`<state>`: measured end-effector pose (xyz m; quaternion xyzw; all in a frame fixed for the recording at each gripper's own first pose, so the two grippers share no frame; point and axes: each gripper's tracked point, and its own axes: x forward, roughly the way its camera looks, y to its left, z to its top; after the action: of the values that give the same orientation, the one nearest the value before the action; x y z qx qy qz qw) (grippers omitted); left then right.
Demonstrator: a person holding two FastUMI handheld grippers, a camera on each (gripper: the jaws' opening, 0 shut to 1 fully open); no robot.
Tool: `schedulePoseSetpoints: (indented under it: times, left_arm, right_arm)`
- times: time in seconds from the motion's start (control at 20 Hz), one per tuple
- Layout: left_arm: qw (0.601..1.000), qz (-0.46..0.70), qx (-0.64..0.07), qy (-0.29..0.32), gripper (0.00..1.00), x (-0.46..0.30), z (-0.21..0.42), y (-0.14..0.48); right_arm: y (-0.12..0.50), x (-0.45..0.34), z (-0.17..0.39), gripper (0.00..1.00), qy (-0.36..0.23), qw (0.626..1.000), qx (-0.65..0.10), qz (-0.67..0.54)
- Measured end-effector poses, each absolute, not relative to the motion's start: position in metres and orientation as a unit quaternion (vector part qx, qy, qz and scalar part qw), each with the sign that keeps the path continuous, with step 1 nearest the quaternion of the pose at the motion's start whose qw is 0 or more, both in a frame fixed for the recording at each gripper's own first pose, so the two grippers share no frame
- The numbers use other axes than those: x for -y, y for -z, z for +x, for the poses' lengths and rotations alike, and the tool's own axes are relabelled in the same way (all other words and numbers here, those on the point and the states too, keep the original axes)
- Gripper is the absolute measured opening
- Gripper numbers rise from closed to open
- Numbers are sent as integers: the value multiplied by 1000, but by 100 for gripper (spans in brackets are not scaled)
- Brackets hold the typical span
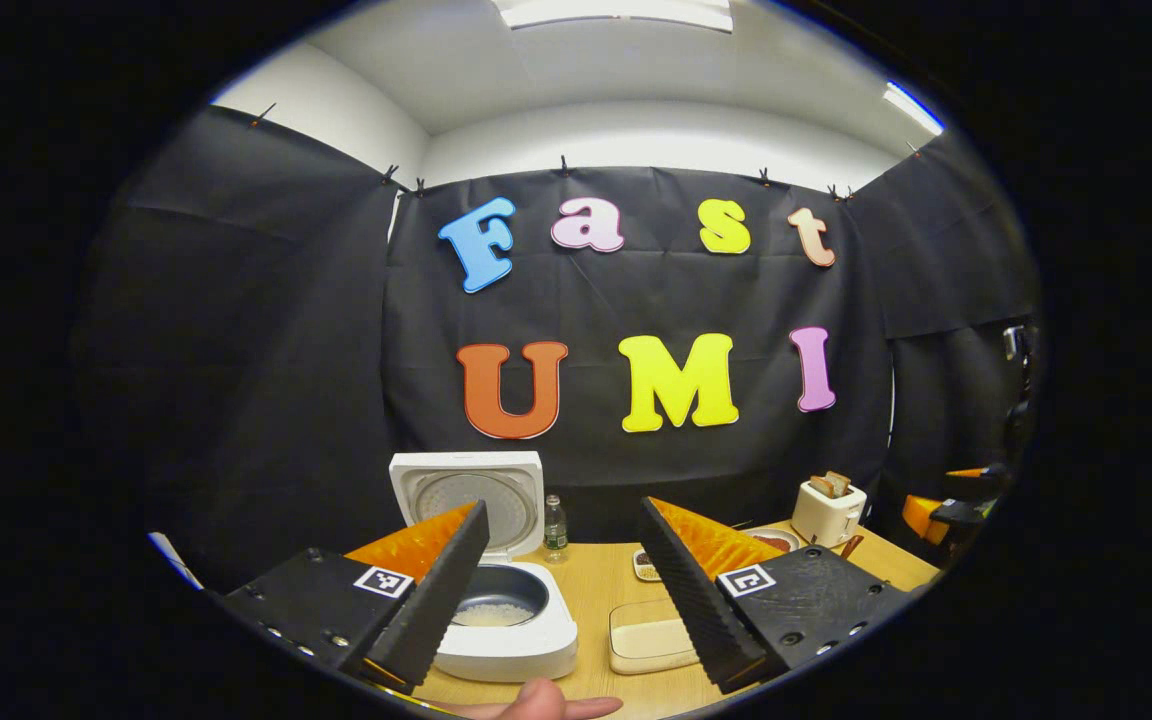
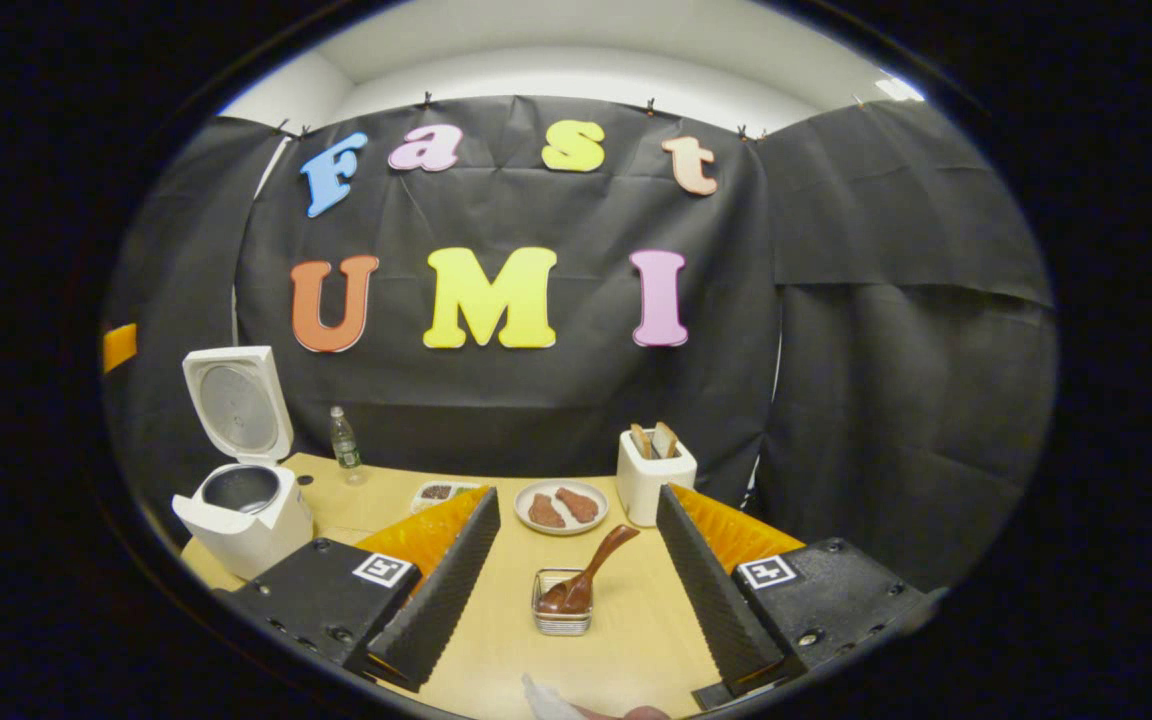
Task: Close the left gripper, press the button to open the rice cooker; take a wooden spoon from the chopstick holder with the right hand, scoop a spoonful of rice and pour it into the rice cooker, then put the wooden spoon back into the chopstick holder.
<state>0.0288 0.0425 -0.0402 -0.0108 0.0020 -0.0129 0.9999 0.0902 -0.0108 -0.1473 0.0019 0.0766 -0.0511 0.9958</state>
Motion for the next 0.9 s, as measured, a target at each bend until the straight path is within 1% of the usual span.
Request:
schedulePoseSetpoints:
  times: [0.3,0.45,0.6,0.75,0.8,0.85,0.9]
  left_arm:
    - [999,12,-27,12,95,-38,29,59]
    - [999,12,-37,13,96,-35,31,67]
    - [999,8,-44,13,96,-30,36,72]
    - [999,-4,-45,14,97,-25,39,73]
    - [999,-5,-44,13,96,-24,40,75]
    - [999,-6,-45,14,96,-22,40,74]
    - [999,-4,-44,13,97,-21,41,75]
  right_arm:
    - [258,29,160,100,53,983,-158,75]
    - [304,45,200,100,71,974,-187,111]
    - [324,57,238,100,80,971,-195,115]
    - [331,55,268,100,66,972,-194,117]
    - [334,53,274,98,60,971,-197,119]
    - [334,50,281,100,54,971,-196,126]
    - [336,48,288,100,49,970,-198,132]
